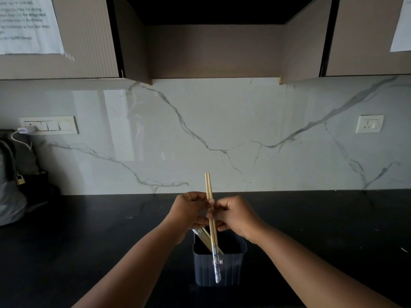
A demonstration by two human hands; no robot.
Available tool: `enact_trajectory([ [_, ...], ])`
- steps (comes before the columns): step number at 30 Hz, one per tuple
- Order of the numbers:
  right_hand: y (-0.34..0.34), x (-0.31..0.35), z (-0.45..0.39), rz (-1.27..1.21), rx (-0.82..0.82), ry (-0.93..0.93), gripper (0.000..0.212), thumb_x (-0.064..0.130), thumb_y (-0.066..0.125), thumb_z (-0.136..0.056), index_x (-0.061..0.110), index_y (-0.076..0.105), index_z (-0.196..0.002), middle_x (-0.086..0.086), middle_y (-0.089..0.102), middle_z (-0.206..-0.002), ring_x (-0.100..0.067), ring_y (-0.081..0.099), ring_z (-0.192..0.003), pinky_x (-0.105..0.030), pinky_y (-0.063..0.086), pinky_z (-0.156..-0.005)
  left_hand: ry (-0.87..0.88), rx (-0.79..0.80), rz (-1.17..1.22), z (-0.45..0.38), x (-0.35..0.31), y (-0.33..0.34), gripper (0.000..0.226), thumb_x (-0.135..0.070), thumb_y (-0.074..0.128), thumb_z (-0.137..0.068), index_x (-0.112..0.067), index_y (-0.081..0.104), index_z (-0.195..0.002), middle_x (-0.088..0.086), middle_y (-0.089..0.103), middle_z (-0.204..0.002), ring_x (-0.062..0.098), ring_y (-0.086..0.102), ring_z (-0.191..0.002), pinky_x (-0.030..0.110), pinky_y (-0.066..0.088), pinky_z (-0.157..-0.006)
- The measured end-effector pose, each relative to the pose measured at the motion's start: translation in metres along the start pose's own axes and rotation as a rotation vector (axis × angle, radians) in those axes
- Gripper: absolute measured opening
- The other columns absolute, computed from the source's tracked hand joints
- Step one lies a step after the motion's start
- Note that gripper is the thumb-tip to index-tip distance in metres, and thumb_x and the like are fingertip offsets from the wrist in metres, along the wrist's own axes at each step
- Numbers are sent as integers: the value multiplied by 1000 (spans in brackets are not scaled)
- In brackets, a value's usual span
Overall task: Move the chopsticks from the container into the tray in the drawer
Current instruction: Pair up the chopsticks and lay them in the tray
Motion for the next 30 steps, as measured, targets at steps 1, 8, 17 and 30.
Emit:
enact_trajectory([
  [1, 1, -3, 2, 15, 5, 10, 4, 9, 71, -85, 6, 71, -88, -9, 72, -76, -15, 69, -63, -29, 60, -61, -7, 9, -23, -1, 4, 0, 4, -19, 70, -88, -16, 70, -91, 0, 73, -67, 16, 70, -55, 25, 55, -54],
  [8, 6, -36, 15, -72, 19, 98, 10, 9, 74, -83, 1, 69, -85, -5, 72, -72, -10, 71, -63, -23, 57, -59, 98, -41, -232, -1, 20, -5, 17, -32, 71, -87, -15, 69, -85, -1, 68, -67, 15, 66, -59, 27, 54, -54],
  [17, 53, -146, 64, 410, 390, 202, 11, 25, 80, -75, 17, 74, -79, 8, 68, -62, 3, 60, -54, -22, 52, -57, 230, -377, -846, -4, 94, -79, 38, -51, 53, -93, -16, 68, -97, 15, 61, -112, 34, 51, -114, 41, 42, -91],
  [30, 117, -257, 137, 730, 774, 253, 10, 29, 63, -84, 20, 67, -85, 7, 56, -76, -14, 50, -73, -27, 35, -60, -277, -82, -1330, 15, 267, -86, 75, -68, 15, -93, -28, 1, -154, 3, -8, -163, 26, -11, -149, 50, -4, -118],
])
Point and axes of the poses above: each hand's wrist, its own z-axis away from the middle knuckle, its own y-axis out of the palm, x = y × z, the point moved 9 cm from there along -z, towards the middle knuckle
